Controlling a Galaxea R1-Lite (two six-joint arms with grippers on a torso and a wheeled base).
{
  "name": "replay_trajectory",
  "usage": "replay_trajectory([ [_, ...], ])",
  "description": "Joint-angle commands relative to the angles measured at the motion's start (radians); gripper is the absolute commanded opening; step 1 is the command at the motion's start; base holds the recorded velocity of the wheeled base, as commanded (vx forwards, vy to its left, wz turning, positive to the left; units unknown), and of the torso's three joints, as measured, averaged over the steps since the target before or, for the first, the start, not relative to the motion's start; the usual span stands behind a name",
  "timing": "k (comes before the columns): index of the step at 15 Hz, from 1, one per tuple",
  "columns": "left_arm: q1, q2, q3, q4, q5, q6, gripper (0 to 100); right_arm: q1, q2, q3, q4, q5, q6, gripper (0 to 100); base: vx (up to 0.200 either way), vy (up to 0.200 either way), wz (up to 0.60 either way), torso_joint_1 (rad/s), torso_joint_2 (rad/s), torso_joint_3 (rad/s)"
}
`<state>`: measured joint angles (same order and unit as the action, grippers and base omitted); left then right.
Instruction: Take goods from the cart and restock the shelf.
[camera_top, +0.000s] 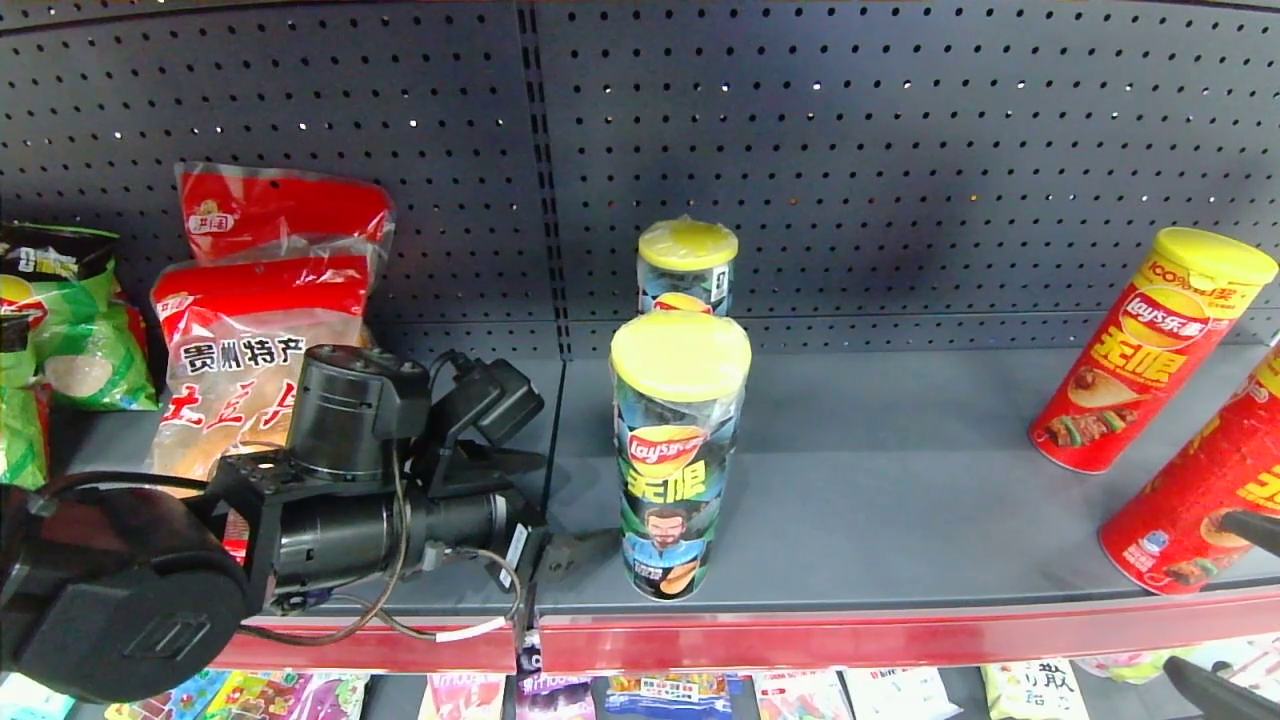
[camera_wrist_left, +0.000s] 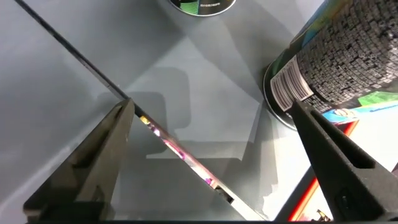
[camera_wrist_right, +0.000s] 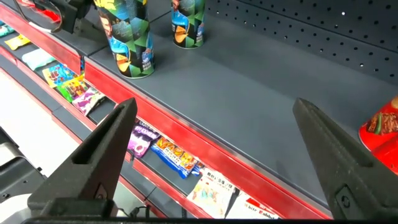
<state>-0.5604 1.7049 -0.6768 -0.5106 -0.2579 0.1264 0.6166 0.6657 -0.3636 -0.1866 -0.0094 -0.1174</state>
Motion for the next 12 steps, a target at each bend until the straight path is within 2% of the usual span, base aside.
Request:
replay_trajectory([
  [1,-0.001,-0.001,0.0,0.0,0.0,-0.001,100,0.0,0.003,0.0,-0.001,0.0,-0.001,100,0.0,0.0,0.0,0.0,0.0,0.0],
  [12,-0.022,0.015,-0.004,-0.003,0.0,-0.002,100,0.0,0.003,0.002,-0.001,0.0,0.013,100,0.0,0.0,0.0,0.0,0.0,0.0],
])
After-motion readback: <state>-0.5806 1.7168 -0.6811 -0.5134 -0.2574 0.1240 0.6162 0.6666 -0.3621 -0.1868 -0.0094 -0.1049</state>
